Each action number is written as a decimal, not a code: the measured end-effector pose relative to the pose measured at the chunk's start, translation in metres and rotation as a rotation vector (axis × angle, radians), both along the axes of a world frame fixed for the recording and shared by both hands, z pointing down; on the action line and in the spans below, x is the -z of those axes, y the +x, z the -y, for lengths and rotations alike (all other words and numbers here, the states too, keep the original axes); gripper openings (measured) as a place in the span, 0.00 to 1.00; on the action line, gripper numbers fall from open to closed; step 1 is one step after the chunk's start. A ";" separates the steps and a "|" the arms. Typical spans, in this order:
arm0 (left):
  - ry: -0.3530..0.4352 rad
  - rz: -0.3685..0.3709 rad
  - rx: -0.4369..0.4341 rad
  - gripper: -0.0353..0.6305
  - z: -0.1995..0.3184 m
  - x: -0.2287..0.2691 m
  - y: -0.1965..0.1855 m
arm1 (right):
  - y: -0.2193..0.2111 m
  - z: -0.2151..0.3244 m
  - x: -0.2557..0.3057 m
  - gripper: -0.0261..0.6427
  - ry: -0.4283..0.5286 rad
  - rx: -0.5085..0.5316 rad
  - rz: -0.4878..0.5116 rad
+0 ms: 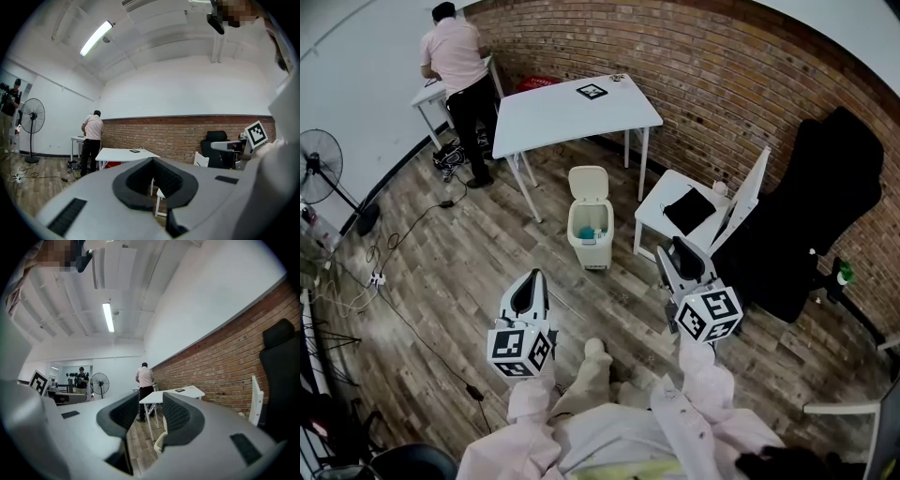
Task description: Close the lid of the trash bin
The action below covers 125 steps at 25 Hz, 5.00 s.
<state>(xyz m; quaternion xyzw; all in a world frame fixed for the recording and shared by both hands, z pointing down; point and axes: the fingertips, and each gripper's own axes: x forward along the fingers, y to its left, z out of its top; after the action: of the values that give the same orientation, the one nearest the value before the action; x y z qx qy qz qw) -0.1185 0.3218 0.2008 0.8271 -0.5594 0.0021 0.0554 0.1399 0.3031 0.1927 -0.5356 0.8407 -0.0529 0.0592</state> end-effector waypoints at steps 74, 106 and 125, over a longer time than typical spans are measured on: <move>-0.411 -0.042 0.014 0.04 0.493 -0.167 -0.024 | -0.069 0.522 -0.182 0.36 -0.403 0.117 -0.156; -0.713 -0.005 -0.013 0.04 0.570 -0.355 -0.019 | -0.129 0.621 -0.392 0.35 -0.524 0.570 -0.673; -0.759 -0.024 -0.042 0.04 0.564 -0.396 -0.007 | -0.134 0.608 -0.417 0.35 -0.496 0.625 -0.783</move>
<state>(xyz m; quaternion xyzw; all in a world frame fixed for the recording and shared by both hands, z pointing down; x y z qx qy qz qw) -0.1256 -0.2418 0.5963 0.7591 -0.5009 0.2004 0.3643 0.0055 -0.3051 0.6095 -0.2384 0.8811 -0.0611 -0.4039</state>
